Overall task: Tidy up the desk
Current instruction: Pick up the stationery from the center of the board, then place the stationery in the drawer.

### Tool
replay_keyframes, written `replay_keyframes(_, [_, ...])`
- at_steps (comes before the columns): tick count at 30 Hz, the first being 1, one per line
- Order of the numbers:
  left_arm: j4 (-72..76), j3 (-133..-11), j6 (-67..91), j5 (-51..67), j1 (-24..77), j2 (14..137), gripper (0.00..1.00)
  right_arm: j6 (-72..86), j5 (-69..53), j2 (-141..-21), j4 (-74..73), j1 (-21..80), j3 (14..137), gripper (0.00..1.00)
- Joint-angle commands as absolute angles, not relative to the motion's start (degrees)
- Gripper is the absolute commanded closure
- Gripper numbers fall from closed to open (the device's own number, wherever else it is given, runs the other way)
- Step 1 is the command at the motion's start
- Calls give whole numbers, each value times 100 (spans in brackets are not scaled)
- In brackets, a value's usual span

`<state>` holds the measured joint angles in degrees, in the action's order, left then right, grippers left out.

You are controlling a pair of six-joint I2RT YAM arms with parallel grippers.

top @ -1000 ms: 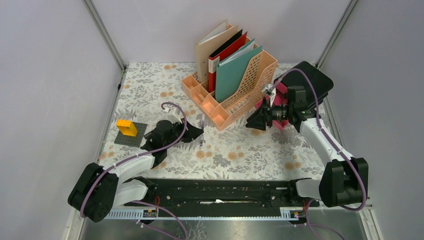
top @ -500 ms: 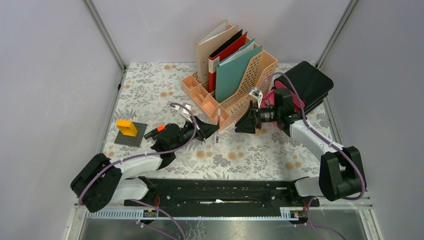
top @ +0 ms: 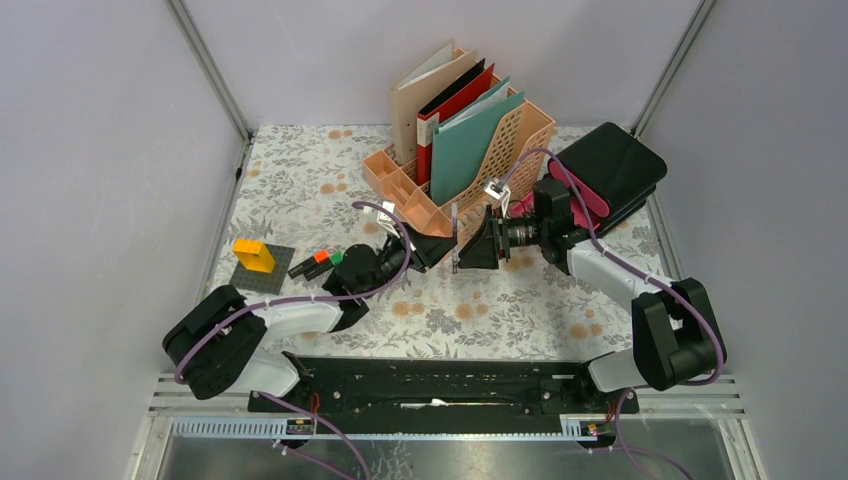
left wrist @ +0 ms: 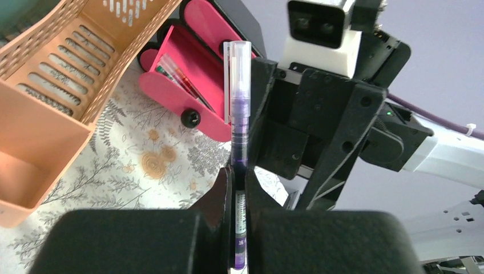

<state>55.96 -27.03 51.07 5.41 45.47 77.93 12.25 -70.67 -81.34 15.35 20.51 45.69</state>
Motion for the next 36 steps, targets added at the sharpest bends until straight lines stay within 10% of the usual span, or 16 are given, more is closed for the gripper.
replay_keyframes(1, [6279, -2951, 5145, 371, 4637, 7901, 100, 1495, -6861, -8186, 1943, 2121, 4531, 39])
replay_keyframes(11, [6478, -3056, 5142, 259, 4752, 8111, 100, 2303, -6747, -8309, 2707, 2276, 4366, 50])
replay_keyframes(19, [6486, -3007, 5109, 250, 4771, 8070, 98, 2322, -6690, -8299, 2684, 2289, 4419, 92])
replay_keyframes(36, [4472, -2481, 3824, -701, 4759, 6220, 10, -1017, -5989, -8071, -768, 2294, 5395, 100])
